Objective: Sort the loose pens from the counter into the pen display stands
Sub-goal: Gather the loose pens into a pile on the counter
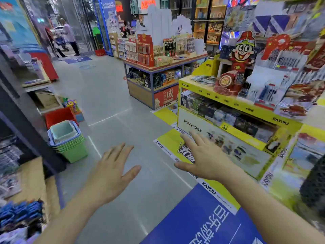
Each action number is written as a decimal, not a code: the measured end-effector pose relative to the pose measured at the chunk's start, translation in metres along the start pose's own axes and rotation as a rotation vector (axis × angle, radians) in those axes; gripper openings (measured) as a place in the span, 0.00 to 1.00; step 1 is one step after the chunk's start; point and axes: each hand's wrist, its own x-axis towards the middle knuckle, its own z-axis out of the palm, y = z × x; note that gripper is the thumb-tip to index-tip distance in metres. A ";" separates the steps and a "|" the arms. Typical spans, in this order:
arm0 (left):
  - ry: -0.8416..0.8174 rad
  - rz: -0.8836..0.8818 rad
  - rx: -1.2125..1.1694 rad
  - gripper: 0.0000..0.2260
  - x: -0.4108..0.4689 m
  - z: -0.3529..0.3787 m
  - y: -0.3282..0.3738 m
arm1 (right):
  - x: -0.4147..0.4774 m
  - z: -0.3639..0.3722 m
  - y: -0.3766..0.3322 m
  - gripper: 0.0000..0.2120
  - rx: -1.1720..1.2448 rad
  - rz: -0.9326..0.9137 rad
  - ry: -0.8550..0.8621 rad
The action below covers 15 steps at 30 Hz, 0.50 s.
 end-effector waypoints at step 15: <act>0.167 -0.197 -0.454 0.16 0.259 0.061 -0.034 | 0.208 0.024 0.118 0.29 0.439 0.298 0.248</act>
